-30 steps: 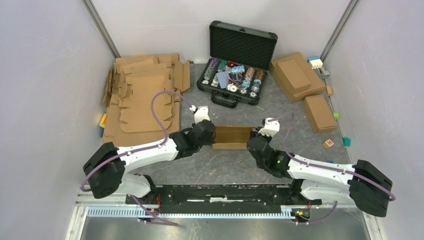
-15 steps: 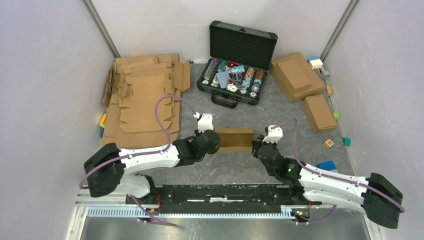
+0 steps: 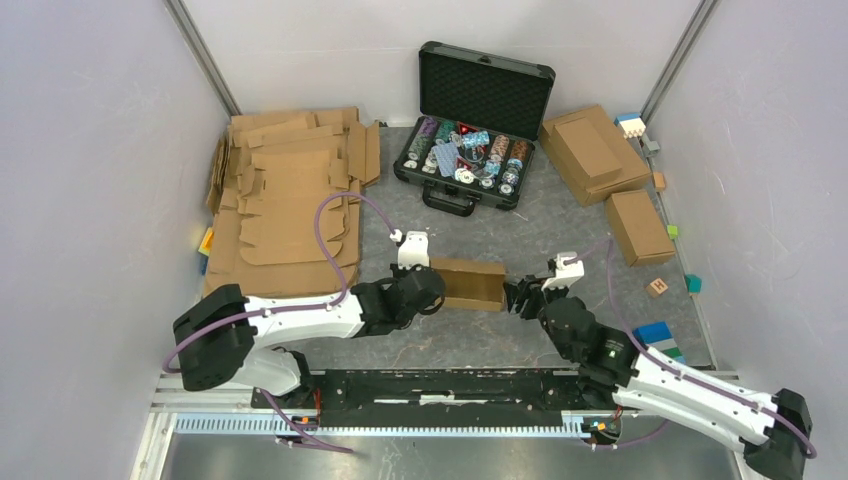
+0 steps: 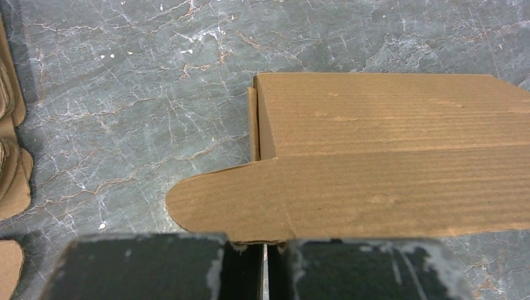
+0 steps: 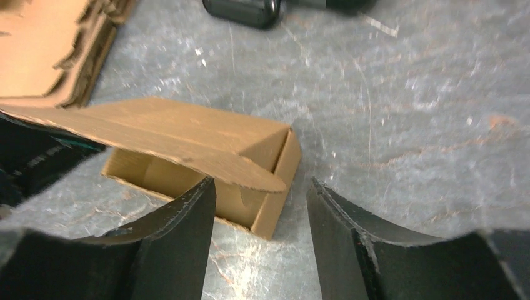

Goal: Fold the paper box

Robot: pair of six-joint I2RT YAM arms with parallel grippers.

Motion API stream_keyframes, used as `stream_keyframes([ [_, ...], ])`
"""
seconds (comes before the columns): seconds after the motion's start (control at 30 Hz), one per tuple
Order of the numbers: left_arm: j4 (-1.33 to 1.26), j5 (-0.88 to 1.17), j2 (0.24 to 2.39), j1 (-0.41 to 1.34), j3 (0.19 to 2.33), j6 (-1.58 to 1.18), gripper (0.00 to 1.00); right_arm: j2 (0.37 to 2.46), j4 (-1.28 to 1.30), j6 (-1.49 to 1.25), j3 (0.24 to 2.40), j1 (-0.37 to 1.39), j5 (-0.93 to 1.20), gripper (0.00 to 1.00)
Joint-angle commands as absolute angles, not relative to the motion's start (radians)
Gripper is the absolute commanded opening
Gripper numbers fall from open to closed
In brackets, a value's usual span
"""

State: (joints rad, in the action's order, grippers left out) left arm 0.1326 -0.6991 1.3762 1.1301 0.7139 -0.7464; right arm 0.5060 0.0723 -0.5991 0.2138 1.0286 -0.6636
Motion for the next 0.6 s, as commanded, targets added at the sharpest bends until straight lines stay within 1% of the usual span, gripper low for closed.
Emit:
stream_keyframes([
  [0.0,0.123,-0.727,1.381,1.135,0.703,-0.75,0.02,0.421,0.076,-0.438,0.321,1.031,-0.712,0.62],
  [0.13,0.12,-0.714,1.377,1.136,0.7,-0.746,0.02,0.459,0.023,-0.306,0.417,1.031,-0.692,0.66],
  [0.23,0.106,-0.688,1.374,1.135,0.695,-0.725,0.02,0.588,0.01,-0.222,0.521,1.031,-0.608,0.66],
  [0.37,0.098,-0.656,1.371,1.136,0.687,-0.702,0.02,0.795,0.054,-0.15,0.646,1.031,-0.411,0.66],
  [0.43,0.098,-0.644,1.366,1.136,0.68,-0.697,0.02,0.866,0.071,-0.145,0.671,1.031,-0.38,0.68],
  [0.47,0.097,-0.64,1.362,1.136,0.676,-0.695,0.02,0.895,0.077,-0.152,0.676,1.031,-0.384,0.67],
  [0.57,0.097,-0.627,1.348,1.136,0.663,-0.689,0.03,0.96,0.088,-0.163,0.682,1.029,-0.344,0.6],
])
